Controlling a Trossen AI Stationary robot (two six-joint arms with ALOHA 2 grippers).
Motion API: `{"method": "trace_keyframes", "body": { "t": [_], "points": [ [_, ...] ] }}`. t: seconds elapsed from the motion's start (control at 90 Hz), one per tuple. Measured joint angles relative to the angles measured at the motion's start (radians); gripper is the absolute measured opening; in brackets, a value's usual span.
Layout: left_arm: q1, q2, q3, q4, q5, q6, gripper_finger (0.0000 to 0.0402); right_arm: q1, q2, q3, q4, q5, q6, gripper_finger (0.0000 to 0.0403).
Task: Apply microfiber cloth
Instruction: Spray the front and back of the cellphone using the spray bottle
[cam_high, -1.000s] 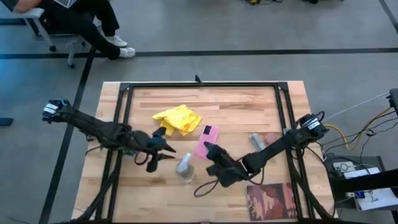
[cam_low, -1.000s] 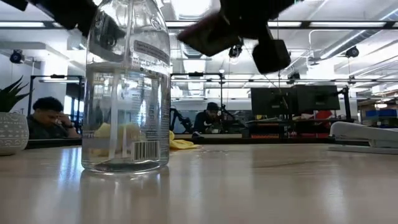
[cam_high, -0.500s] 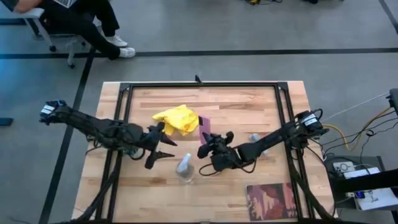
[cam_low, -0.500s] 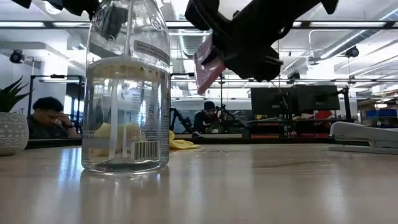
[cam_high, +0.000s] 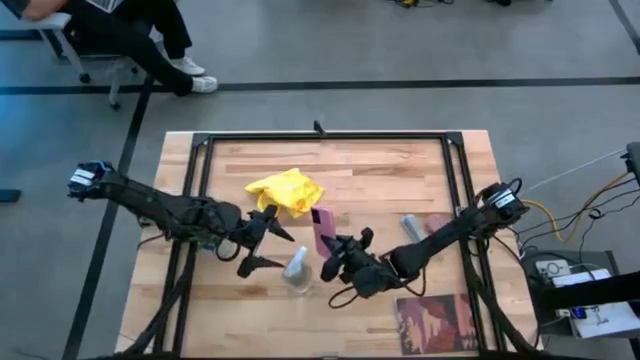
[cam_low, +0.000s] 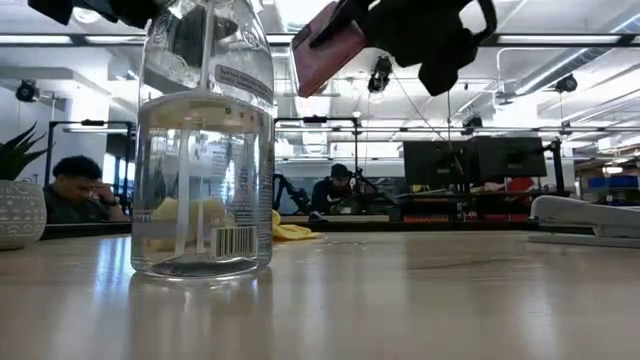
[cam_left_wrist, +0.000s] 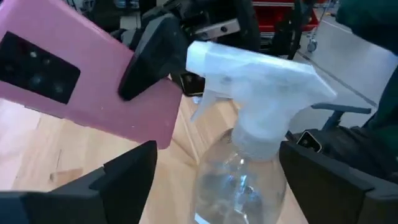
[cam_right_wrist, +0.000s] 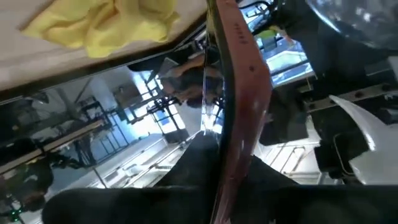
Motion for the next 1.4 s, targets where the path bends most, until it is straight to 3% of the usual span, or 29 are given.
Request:
{"method": "trace_keyframes", "body": {
  "t": [0.444, 0.944, 1.4],
  "points": [
    [0.000, 0.092, 0.000, 0.121, -0.001, 0.131, 0.0352, 0.010, 0.000, -0.005, -0.007, 0.000, 0.088, 0.0003],
    [-0.002, 0.107, 0.003, 0.158, 0.057, 0.060, 0.0355, 0.011, 0.000, -0.012, -0.008, 0.006, 0.137, 0.0003],
    [-0.006, 0.263, 0.122, 0.160, 0.052, 0.131, 0.0355, 0.010, 0.000, -0.013, -0.008, 0.004, 0.132, 0.0003]
  ]
}}
